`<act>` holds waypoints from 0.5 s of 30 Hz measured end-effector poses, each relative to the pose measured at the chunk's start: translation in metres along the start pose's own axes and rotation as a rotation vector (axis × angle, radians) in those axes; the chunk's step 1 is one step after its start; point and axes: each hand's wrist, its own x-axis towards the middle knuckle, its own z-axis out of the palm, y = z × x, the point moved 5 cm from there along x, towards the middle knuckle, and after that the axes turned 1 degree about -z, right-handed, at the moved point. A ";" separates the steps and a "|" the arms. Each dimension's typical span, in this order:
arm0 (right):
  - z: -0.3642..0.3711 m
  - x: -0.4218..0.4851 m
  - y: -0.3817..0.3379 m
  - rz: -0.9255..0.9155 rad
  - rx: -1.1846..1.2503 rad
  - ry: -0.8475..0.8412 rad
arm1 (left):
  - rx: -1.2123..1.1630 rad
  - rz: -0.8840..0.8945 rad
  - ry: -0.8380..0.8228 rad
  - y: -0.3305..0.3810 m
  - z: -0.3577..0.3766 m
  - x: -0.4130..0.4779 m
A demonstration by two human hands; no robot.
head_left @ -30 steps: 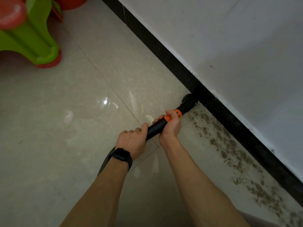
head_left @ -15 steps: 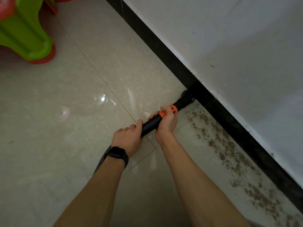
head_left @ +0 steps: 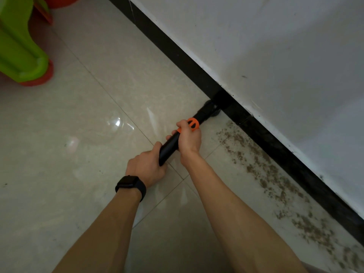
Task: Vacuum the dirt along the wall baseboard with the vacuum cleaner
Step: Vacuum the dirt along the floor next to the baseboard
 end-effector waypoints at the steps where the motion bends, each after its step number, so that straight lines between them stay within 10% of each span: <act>1: -0.007 -0.002 0.003 0.004 0.023 0.016 | 0.036 0.025 -0.016 0.003 0.001 -0.002; 15: 0.025 -0.054 0.040 0.082 0.091 -0.131 | 0.164 0.041 -0.056 -0.048 -0.027 -0.047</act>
